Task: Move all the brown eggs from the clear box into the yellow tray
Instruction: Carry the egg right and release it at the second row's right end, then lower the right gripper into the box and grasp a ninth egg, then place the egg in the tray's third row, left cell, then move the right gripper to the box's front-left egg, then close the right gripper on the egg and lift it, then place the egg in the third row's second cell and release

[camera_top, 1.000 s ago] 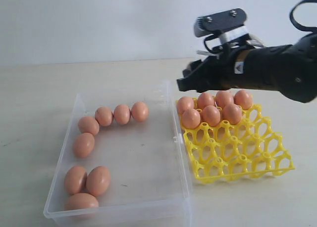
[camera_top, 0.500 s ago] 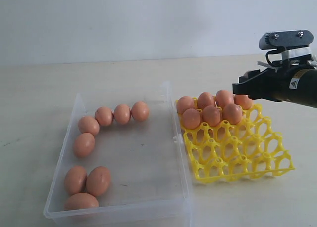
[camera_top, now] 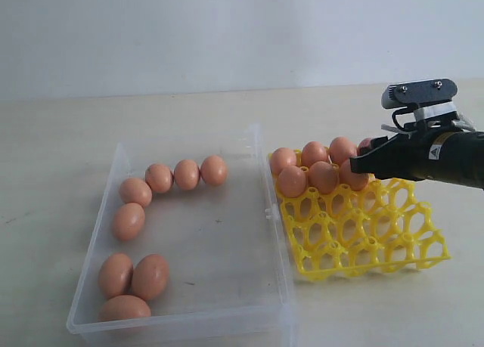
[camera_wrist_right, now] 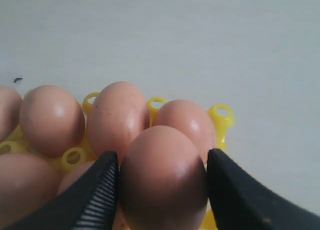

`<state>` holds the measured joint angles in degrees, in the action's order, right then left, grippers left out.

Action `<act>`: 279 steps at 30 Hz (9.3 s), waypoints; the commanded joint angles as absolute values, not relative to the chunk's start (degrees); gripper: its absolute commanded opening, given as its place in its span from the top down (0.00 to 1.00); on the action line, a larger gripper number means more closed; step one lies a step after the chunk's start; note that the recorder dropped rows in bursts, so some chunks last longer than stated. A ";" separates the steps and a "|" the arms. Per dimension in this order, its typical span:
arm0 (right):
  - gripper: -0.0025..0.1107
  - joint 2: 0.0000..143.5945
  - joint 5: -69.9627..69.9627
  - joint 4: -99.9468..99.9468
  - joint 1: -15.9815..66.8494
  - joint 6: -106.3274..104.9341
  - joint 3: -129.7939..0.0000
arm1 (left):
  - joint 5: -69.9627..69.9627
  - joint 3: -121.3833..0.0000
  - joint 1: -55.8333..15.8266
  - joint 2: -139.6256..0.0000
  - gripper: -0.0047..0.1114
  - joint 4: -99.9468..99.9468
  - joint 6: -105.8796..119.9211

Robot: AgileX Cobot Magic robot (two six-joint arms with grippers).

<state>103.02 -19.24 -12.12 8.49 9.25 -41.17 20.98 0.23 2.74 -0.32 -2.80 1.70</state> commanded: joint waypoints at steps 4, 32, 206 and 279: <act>0.49 104.27 -22.34 -11.97 8.24 7.49 -41.12 | 20.27 0.00 2.24 0.00 0.96 -3.11 1.71; 0.94 107.26 33.02 11.35 41.46 -1.23 -81.79 | 20.27 0.00 2.24 0.00 0.96 -3.11 1.71; 0.45 127.81 36.39 40.51 48.67 -12.90 -86.70 | 20.27 0.00 2.24 0.00 0.96 -3.11 1.71; 0.98 102.16 -46.89 14.37 29.53 20.70 -26.12 | 20.27 0.00 2.24 0.00 0.96 -3.11 1.71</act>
<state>101.80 -45.62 15.06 29.87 20.72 -25.33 20.98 0.23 2.74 -0.32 -2.80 1.70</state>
